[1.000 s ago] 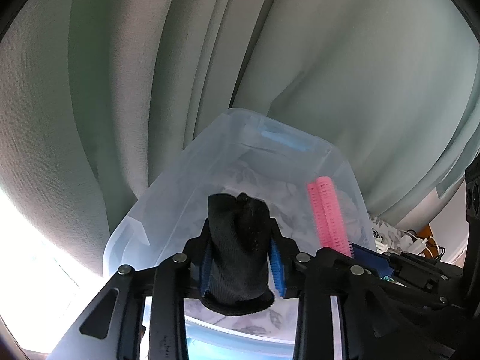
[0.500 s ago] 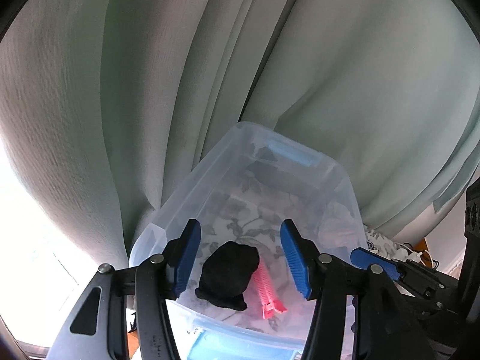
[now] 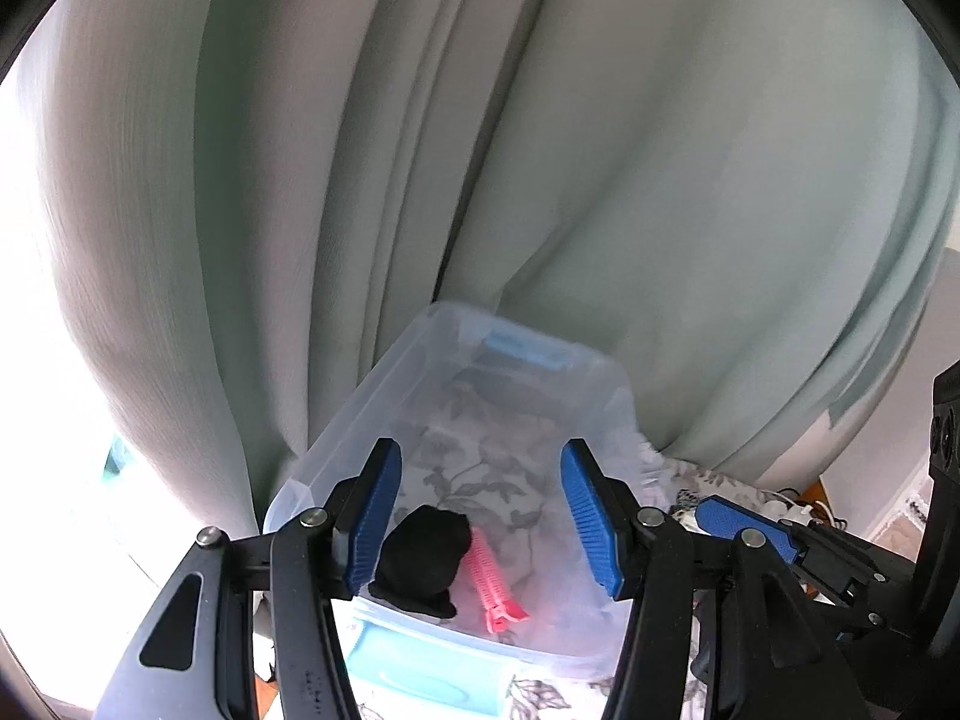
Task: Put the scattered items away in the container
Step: 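Open the left tool dropping the cloth while the right tool releases the roller, then move both tools back toward the remaining items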
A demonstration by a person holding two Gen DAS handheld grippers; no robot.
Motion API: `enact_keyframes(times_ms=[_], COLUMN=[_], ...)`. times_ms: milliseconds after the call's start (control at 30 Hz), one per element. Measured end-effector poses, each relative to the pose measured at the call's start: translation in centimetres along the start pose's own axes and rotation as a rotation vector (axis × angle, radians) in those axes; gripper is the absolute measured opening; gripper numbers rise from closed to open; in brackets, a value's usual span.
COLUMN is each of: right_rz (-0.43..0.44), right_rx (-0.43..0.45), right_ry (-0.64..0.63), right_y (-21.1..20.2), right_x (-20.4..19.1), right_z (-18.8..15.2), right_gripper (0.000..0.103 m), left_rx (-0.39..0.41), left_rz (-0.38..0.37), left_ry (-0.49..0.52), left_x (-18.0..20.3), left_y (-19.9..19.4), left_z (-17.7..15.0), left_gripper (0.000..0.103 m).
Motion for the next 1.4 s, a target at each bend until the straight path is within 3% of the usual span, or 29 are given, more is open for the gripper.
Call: enact_keyframes(times_ms=[67,367,767,900,1167,1400], right_rz=[-0.012,-0.097,-0.267,-0.297,-0.349,-0.349], right_rx=[0.032,0.160,0.289,0.308,0.273,0.236], right_ry=[0.004,0.076,0.267,0.323,0.375,0.418], right_y=[-1.8,-9.7,-17.8,-19.2,-20.3,-18.3], right_x=[0.4,4.8,14.3,16.8,20.0,22.0], right_z=[0.1,-1.9,-7.8,-9.7,-13.5,-16.2], right_gripper=[0.056,0.067,0.074,0.080,0.080,0.080], left_rx=[0.022,0.089,0.098,0.066,0.019,-0.069], left_rz=[-0.009,-0.101,-0.286,-0.261,-0.238,-0.204], left_ry=[0.018,0.114,0.174,0.219,0.305,0.331], left_x=[1.3,8.5,17.1,18.4,19.7,19.2], left_y=[-1.5,-7.0,-9.3,-8.1,-6.3,-3.2], left_z=[0.2,-1.2,-5.6,-7.5,-10.8,-13.7], left_gripper=[0.065,0.065,0.065,0.065,0.065,0.066])
Point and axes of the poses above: each gripper's, at about its wrist camera, not at the fingertips, and y roughly the way its jaws point, x to its right, z to its top, the point moved 8 cm from there along y, roughly the way its jaws point, and after that the axes turned 13 degrees about -y, right-handed, at the moved point
